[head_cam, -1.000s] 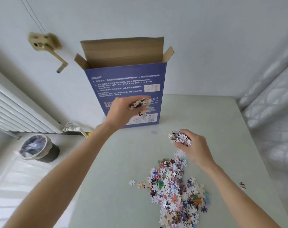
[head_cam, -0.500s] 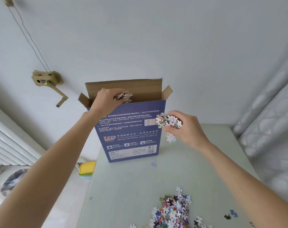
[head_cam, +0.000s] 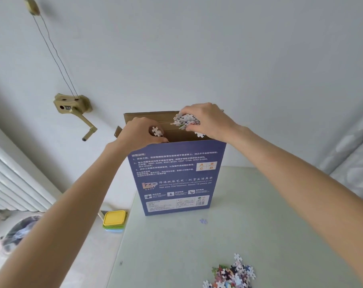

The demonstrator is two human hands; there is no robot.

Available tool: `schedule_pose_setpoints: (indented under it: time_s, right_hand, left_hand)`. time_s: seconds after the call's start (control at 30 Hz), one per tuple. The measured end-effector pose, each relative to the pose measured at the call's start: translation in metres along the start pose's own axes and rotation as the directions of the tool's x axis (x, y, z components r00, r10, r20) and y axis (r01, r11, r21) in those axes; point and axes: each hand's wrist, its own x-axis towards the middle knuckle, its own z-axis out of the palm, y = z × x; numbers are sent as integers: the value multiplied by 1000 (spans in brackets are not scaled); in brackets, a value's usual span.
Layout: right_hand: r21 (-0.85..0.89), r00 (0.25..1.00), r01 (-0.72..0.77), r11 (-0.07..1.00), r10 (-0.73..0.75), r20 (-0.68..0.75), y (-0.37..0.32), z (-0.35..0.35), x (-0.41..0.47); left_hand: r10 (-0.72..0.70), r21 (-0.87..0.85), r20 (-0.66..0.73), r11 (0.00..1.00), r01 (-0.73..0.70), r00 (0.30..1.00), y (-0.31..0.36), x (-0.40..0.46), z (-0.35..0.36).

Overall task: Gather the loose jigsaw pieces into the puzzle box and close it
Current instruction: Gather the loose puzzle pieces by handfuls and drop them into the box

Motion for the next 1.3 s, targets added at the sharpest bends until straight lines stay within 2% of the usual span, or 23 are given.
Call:
schedule_pose_setpoints:
  time_s: [0.1, 0.2, 0.4, 0.6, 0.73, 1.0, 1.17, 1.3]
  right_hand:
    - [-97, 988, 79, 992, -66, 136, -2, 11, 10]
    - [-122, 979, 104, 987, -80, 188, 1, 19, 14]
    - [-116, 982, 64, 991, -41, 185, 0, 20, 18]
    - [-131, 984, 72, 989, -49, 173, -8, 24, 22]
    - [-161, 984, 95, 982, -68, 166, -13, 24, 26]
    - [-265, 977, 210, 941, -193, 87, -15, 35, 28]
    - [-206, 946, 321, 924, -301, 121, -10, 47, 21]
    - [-127, 947, 316, 940, -304, 100, -3, 50, 10]
  left_hand:
    - [-47, -33, -16, 998, 46, 999, -5, -2, -7]
    - [-37, -13, -16, 999, 37, 999, -6, -3, -12]
    - [121, -19, 49, 993, -120, 991, -7, -28, -11]
    - [198, 73, -179, 980, -187, 964, -12, -40, 9]
    - [198, 77, -231, 980, -185, 953, -10, -43, 11]
    - [197, 61, -229, 980, -188, 953, -8, -45, 11]
    - [216, 71, -250, 976, -205, 944, -9, -45, 13]
    - [227, 77, -263, 974, -214, 938, -11, -44, 13]
